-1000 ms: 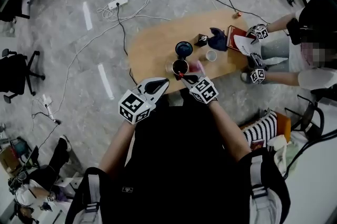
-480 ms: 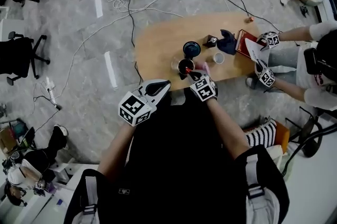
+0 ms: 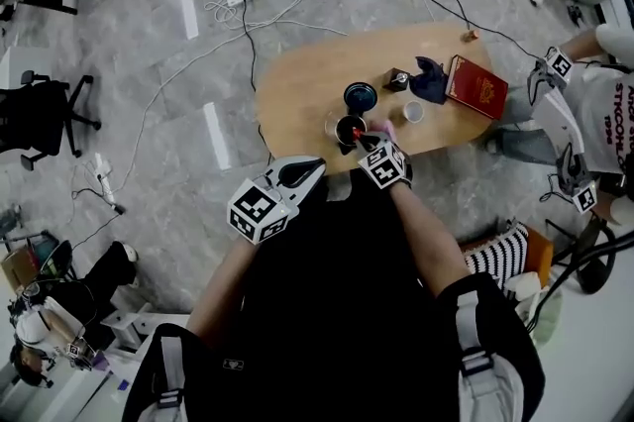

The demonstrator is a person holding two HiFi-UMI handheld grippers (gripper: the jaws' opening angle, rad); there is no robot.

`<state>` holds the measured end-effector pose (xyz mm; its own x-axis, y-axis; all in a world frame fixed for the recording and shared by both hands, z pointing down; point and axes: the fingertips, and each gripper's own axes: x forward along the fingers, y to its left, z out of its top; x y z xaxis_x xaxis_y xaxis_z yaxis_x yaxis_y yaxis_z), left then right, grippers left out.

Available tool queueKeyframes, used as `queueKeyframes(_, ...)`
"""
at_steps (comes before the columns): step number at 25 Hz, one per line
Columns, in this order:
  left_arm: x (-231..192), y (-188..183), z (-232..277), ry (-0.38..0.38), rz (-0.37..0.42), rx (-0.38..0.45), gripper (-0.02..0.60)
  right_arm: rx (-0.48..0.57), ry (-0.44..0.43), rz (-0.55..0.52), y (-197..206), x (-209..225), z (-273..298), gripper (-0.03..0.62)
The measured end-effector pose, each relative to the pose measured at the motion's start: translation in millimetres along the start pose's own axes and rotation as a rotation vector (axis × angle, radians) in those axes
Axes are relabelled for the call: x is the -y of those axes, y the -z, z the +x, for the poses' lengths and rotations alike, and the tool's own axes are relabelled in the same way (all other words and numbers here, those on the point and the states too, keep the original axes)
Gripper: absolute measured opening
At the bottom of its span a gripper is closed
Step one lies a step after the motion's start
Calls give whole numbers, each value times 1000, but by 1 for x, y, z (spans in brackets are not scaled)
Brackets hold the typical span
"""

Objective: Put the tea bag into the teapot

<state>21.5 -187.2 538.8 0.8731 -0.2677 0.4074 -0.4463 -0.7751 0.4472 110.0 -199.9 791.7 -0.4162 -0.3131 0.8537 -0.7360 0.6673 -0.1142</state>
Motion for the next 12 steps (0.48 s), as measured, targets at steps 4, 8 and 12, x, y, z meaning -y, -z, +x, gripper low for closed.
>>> queueKeyframes(4, 1, 3, 0, 16, 5, -18, 11, 6, -2, -3, -1, -2, 3, 35)
queueKeyframes(8, -2, 6, -3, 32, 5, -34, 12, -3, -12, 5, -2, -7, 7, 35)
queueKeyframes(12, -6, 8, -4, 46, 17, -44, 11, 4, -9, 0, -7, -9, 10, 46)
